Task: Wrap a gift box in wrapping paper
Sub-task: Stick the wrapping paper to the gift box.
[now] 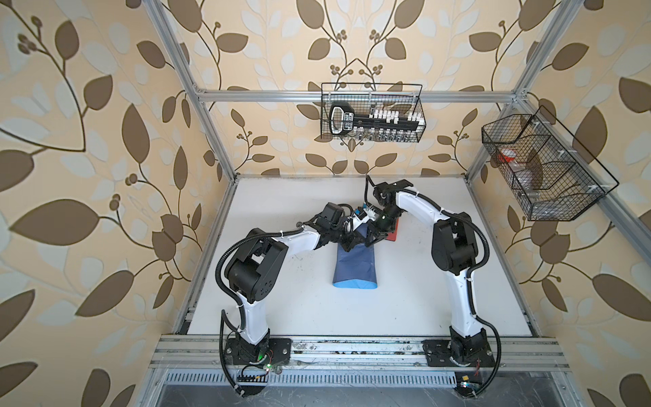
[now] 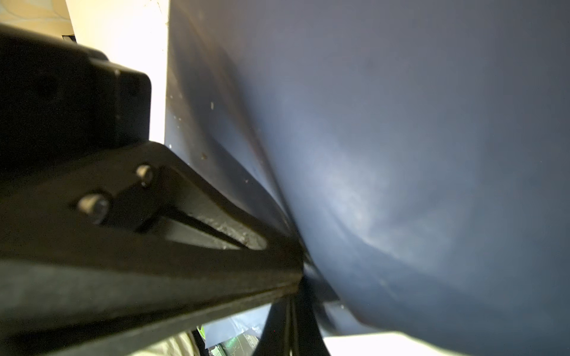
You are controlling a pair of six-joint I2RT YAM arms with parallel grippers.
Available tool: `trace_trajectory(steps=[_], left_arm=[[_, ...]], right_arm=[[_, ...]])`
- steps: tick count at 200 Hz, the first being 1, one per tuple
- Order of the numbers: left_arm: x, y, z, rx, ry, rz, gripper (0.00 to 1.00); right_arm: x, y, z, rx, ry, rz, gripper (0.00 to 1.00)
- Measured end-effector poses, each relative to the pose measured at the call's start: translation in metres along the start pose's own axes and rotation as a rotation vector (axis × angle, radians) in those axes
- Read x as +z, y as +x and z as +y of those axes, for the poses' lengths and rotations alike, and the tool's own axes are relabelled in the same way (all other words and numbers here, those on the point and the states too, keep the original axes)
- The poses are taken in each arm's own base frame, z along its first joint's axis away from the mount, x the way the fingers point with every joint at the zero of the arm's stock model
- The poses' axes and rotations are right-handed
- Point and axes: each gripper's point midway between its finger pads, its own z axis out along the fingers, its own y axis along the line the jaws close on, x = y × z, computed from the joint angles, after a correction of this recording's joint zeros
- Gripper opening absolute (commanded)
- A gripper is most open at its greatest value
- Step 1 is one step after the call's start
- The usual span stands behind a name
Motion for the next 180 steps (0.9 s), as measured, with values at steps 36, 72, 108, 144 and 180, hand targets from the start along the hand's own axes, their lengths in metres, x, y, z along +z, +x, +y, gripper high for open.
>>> trace_trajectory(steps=[36,72,108,144,180], left_arm=[[0.001,-0.001,0.001,0.015,-0.011,-0.001,0.0],[0.003,-0.003,0.003,0.043,-0.042,-0.009,0.0],[0.003,-0.002,0.003,0.051,-0.042,-0.011,0.0],[0.002,-0.003,0.003,0.054,-0.043,-0.012,0.0],[0.002,-0.003,0.003,0.054,-0.043,-0.012,0.0]], right_arm=[[-0.004,0.001,0.005,-0.046,0.051,-0.035,0.19],[-0.013,0.004,0.0,-0.074,0.133,-0.072,0.24],[-0.028,0.013,-0.015,-0.061,0.245,-0.099,0.28],[-0.049,0.022,-0.035,-0.006,0.322,-0.139,0.21],[-0.058,0.018,-0.019,0.012,0.27,-0.217,0.01]])
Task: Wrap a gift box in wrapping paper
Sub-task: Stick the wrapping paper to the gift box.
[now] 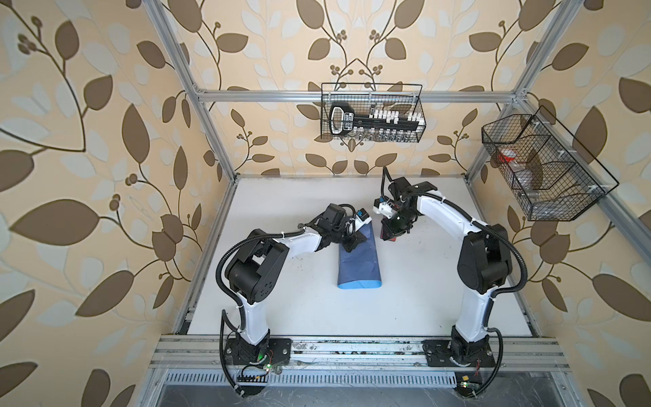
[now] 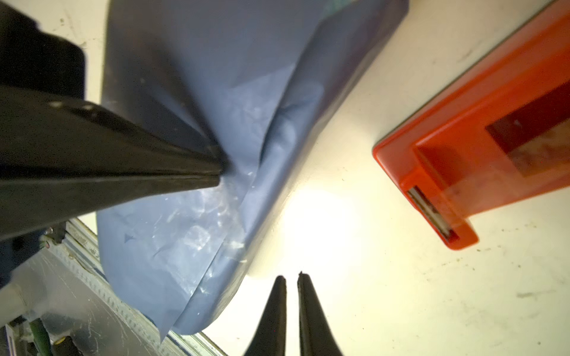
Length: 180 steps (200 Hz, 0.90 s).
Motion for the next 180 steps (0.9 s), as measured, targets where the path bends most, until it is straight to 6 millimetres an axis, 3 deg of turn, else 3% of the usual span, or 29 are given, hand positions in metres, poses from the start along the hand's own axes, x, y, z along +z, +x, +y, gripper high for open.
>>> trace_trajectory(steps=[25,49,88,125,180], left_arm=[[0.0,0.0,0.0,0.0,0.0,0.0,0.0],[0.0,0.0,0.0,0.0,-0.002,0.0,0.0],[0.0,0.0,0.0,0.005,-0.004,-0.006,0.0],[0.0,0.001,0.0,0.007,-0.005,-0.008,0.0],[0.0,0.001,0.0,0.014,-0.007,-0.015,0.0]], right_arm=[[0.006,-0.01,0.024,0.016,-0.122,-0.062,0.0],[0.017,-0.013,0.034,0.04,-0.193,-0.084,0.0],[0.028,-0.016,0.031,0.079,-0.236,-0.111,0.0],[0.044,-0.007,0.027,0.112,-0.275,-0.094,0.0],[0.048,-0.001,0.027,0.108,-0.355,-0.152,0.0]])
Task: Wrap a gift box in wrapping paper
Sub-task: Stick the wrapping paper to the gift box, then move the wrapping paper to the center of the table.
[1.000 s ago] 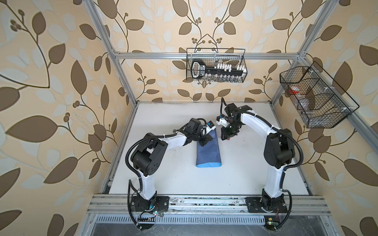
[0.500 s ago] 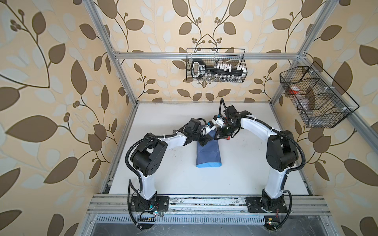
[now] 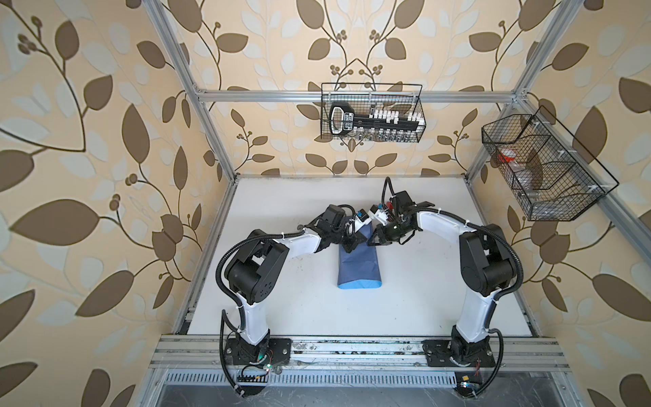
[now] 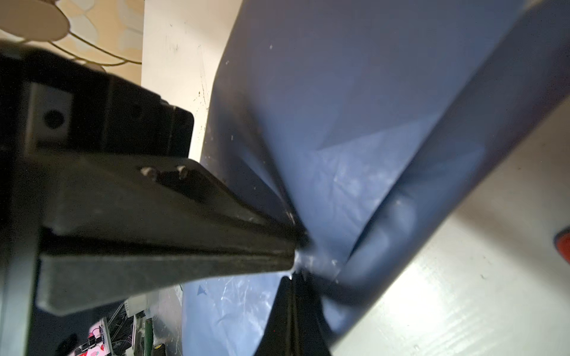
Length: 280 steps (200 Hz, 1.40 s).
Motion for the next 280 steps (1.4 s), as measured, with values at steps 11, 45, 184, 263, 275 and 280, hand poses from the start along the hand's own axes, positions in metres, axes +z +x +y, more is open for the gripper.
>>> trace_trajectory(steps=[11,45,184,263,275,280], left_arm=[[0.0,0.0,0.0,0.001,0.0,-0.001,0.0],[0.001,-0.002,-0.001,0.016,-0.003,-0.006,0.0],[-0.043,-0.039,0.002,-0.116,-0.096,0.154,0.56],[-0.131,0.019,0.015,-0.651,-0.235,0.087,0.92],[-0.121,0.058,0.023,-0.776,-0.25,0.139,0.92],[-0.117,0.07,0.024,-0.819,-0.247,0.159,0.92]], right_arm=[[-0.002,0.006,0.0,-0.005,-0.006,-0.014,0.0],[-0.01,0.016,-0.002,-0.018,-0.002,-0.057,0.0],[-0.018,0.062,-0.031,0.103,0.222,0.015,0.11],[-0.05,0.031,0.0,0.07,0.157,-0.17,0.53],[-0.043,0.033,0.006,0.066,0.131,-0.167,0.54],[-0.039,0.035,0.008,0.071,0.119,-0.162,0.55]])
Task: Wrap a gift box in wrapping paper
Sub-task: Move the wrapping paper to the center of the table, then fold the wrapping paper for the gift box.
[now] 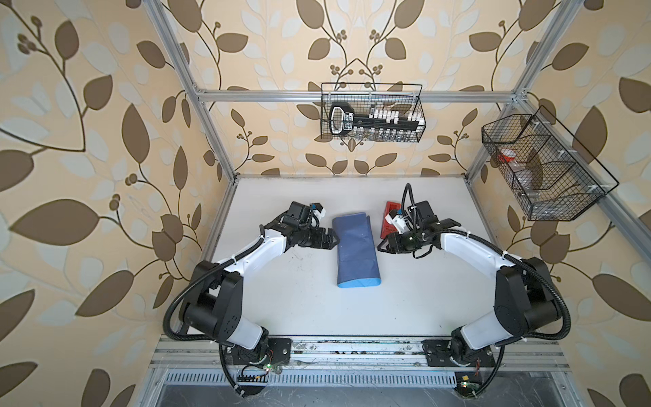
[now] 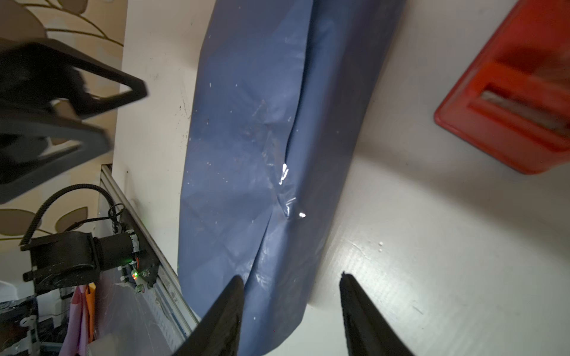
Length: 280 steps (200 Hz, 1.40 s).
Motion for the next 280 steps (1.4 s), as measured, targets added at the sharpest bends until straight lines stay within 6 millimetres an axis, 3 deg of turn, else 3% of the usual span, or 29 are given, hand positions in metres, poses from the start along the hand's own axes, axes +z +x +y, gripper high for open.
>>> trace_trajectory(steps=[20,40,74,94,117,153,183,227,257,280], left_arm=[[0.02,0.018,0.005,-0.084,0.034,0.065,0.9],[0.028,0.013,-0.004,-0.071,0.079,0.066,0.85],[0.04,-0.011,-0.017,-0.002,0.106,0.055,0.72],[0.05,-0.037,-0.024,0.061,0.104,0.05,0.65],[0.058,-0.062,-0.028,0.12,0.1,0.036,0.68],[0.06,-0.074,-0.028,0.167,0.082,0.049,0.79],[0.04,-0.066,-0.025,0.212,0.053,0.082,0.91],[-0.015,-0.025,-0.028,0.352,0.022,0.053,0.84],[-0.012,0.002,-0.008,0.401,-0.028,0.086,0.79],[-0.005,0.008,0.004,0.412,-0.065,0.095,0.73]], right_arm=[[0.017,0.012,0.006,0.015,-0.034,0.036,0.55],[0.032,0.016,0.005,0.036,-0.048,0.058,0.55],[0.043,0.009,0.002,0.06,-0.055,0.042,0.53],[0.048,-0.001,0.002,0.071,-0.06,0.03,0.51],[0.053,-0.016,0.004,0.084,-0.068,0.003,0.51],[0.063,-0.024,0.011,0.123,-0.093,-0.017,0.52],[0.061,-0.026,0.017,0.126,-0.102,-0.023,0.54],[0.023,-0.033,0.026,0.08,-0.1,-0.073,0.48],[-0.001,-0.047,0.027,0.062,-0.089,-0.107,0.35],[-0.007,-0.07,0.047,0.013,-0.141,-0.133,0.24]])
